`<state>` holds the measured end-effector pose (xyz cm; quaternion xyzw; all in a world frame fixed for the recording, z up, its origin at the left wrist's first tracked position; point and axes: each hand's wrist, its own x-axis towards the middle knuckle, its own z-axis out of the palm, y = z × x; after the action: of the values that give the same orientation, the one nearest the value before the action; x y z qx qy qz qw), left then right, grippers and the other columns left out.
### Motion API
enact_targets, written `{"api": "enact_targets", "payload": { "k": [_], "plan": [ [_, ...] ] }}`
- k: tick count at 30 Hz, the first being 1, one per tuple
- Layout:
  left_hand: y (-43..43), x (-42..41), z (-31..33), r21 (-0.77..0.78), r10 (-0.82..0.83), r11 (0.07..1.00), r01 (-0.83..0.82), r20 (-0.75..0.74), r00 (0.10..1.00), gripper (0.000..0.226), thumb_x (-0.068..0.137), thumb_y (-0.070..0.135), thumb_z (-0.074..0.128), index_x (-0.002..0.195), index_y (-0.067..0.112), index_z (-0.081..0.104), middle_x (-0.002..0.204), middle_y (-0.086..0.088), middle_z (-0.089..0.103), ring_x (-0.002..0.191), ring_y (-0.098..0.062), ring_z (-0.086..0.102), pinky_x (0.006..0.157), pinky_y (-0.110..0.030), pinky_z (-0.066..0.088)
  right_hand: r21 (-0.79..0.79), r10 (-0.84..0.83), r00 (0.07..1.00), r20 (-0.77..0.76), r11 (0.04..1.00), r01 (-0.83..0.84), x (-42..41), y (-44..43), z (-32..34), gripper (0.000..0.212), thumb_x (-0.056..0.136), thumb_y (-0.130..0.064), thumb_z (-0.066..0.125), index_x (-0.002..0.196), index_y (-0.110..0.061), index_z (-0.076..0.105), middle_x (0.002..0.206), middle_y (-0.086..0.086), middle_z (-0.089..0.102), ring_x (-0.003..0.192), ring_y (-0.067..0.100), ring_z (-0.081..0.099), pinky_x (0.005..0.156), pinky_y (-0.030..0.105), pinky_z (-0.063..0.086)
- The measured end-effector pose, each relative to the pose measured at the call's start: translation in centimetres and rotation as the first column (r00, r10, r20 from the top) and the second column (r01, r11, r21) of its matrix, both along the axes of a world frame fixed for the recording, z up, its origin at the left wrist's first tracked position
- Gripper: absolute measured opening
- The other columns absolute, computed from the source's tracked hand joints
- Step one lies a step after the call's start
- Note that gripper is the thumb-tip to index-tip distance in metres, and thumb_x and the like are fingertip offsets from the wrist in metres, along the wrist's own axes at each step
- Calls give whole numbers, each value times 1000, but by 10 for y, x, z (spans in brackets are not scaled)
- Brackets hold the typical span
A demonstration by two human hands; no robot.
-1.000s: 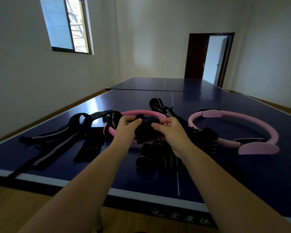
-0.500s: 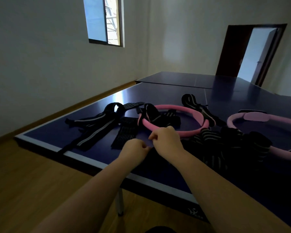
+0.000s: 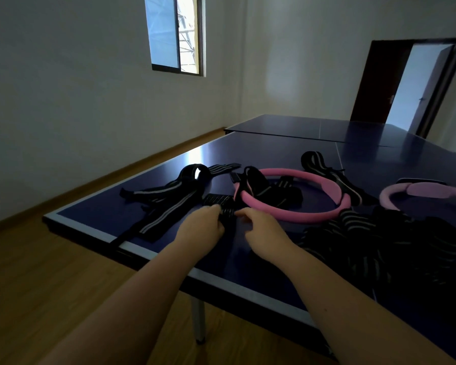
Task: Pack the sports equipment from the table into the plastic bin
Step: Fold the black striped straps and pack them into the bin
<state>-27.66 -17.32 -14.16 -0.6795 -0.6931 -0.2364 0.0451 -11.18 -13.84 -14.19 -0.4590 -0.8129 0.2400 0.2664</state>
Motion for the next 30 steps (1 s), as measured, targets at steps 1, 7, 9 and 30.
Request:
{"api": "enact_targets", "payload": {
  "k": [1,7,9,30],
  "plan": [
    [-3,-2,4,106,-82,991,82,-4,997,12,88,15,51,95,12,59,93,-4,62,86,-28,59,71,-34,40,5,43,999,6,999,-43,-2,1,0,62,81,2,56,137,-24,55,130,-1,59,121,17,55,103,31,45],
    [-15,16,53,532,-294,804,268,-37,955,20,84,16,47,93,14,64,95,0,62,93,-18,52,85,-27,41,30,60,998,-36,998,-58,-4,3,6,26,80,-25,77,97,-6,69,105,9,64,97,23,60,87,39,50],
    [-19,25,67,602,-330,766,226,67,942,24,87,12,47,99,12,68,101,-1,63,100,-14,50,88,-15,36,-69,68,985,-160,994,-80,-1,-3,15,22,89,-27,71,101,-9,70,103,5,68,94,16,63,81,28,52],
    [-19,40,55,-59,-3,968,244,969,245,63,79,52,76,120,6,63,111,-14,73,96,-28,73,88,-43,59,-435,-283,468,-837,863,-256,9,-13,58,25,98,-25,60,116,-10,68,105,14,75,95,29,73,81,41,59]
  ]
}}
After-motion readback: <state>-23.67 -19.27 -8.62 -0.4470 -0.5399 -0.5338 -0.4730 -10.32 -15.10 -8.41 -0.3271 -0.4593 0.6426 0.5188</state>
